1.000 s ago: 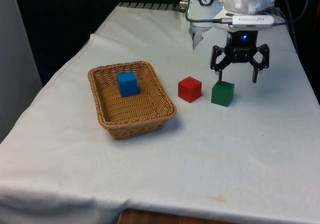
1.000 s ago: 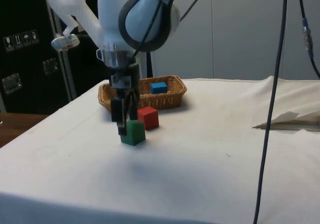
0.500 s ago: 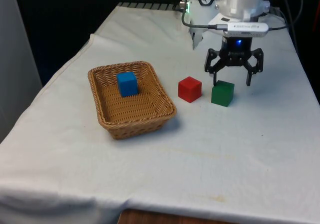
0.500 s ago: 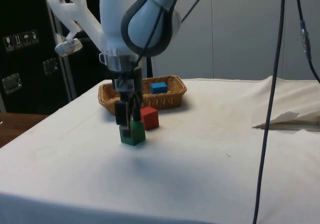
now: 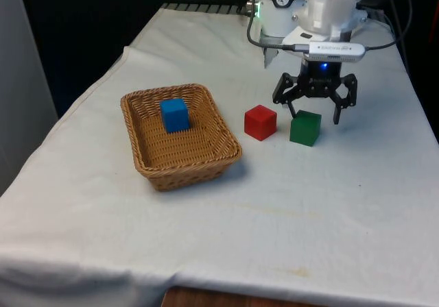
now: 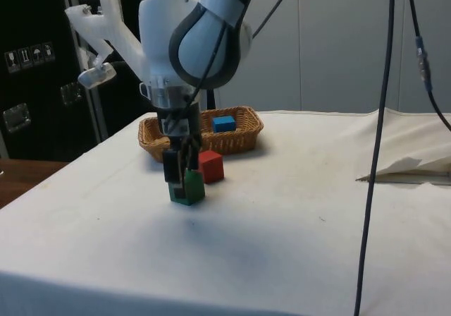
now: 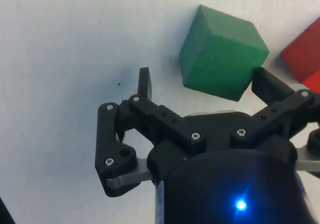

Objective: Pick up exactly two blocks and place them into the basket.

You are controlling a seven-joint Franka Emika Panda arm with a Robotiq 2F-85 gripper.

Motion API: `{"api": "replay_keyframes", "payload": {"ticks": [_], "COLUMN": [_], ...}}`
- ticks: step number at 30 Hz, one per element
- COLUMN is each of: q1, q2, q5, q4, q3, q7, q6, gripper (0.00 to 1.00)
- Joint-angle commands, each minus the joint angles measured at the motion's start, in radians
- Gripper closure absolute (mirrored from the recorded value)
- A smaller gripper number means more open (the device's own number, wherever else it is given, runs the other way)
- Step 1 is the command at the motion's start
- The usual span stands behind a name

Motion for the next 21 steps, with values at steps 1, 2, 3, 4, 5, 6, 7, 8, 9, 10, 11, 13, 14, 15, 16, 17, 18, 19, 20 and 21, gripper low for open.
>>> {"api": "replay_keyframes", "payload": {"ticks": [1, 2, 3, 4, 5, 6, 7, 8, 9, 10, 11, 13, 14, 15, 16, 17, 18, 19, 20, 21], "q1": [0.004, 0.003, 0.003, 0.000, 0.002, 0.002, 0.001, 0.000, -0.001, -0.001, -0.001, -0.001, -0.001, -0.002, -0.002, -0.002, -0.003, -0.004, -0.004, -0.002], "q2": [0.006, 0.006, 0.005, 0.000, 0.005, 0.005, 0.005, 0.005, 0.006, 0.006, 0.006, 0.006, 0.006, 0.007, 0.007, 0.007, 0.007, 0.007, 0.007, 0.001], "q5": [-0.007, -0.006, -0.005, 0.000, -0.004, -0.004, -0.003, -0.001, 0.000, 0.000, 0.001, 0.001, 0.002, 0.002, 0.002, 0.002, 0.002, 0.002, 0.003, 0.000], "q4": [0.005, 0.005, 0.006, 0.002, 0.006, 0.006, 0.007, 0.009, 0.009, 0.010, 0.012, 0.012, 0.013, 0.013, 0.013, 0.013, 0.014, 0.014, 0.014, 0.011], "q3": [-0.006, -0.006, -0.005, -0.001, -0.005, -0.005, -0.005, -0.005, -0.006, -0.006, -0.006, -0.007, -0.007, -0.007, -0.007, -0.007, -0.006, -0.006, -0.006, -0.006], "q7": [0.006, 0.005, 0.005, 0.000, 0.004, 0.004, 0.003, 0.003, 0.002, 0.002, 0.002, 0.002, 0.003, 0.003, 0.003, 0.002, 0.002, 0.002, 0.002, 0.002], "q6": [0.000, 0.000, -0.001, -0.001, -0.001, -0.002, -0.002, -0.003, -0.003, -0.004, -0.005, -0.005, -0.005, -0.005, -0.005, -0.006, -0.006, -0.006, -0.006, -0.006], "gripper": [0.00, 0.00, 0.00, 0.00, 0.00, 0.00, 0.00, 0.00, 0.00, 0.01, 0.18, 0.29, 0.40, 0.51, 0.63, 0.73, 0.92, 1.00, 1.00, 1.00]}}
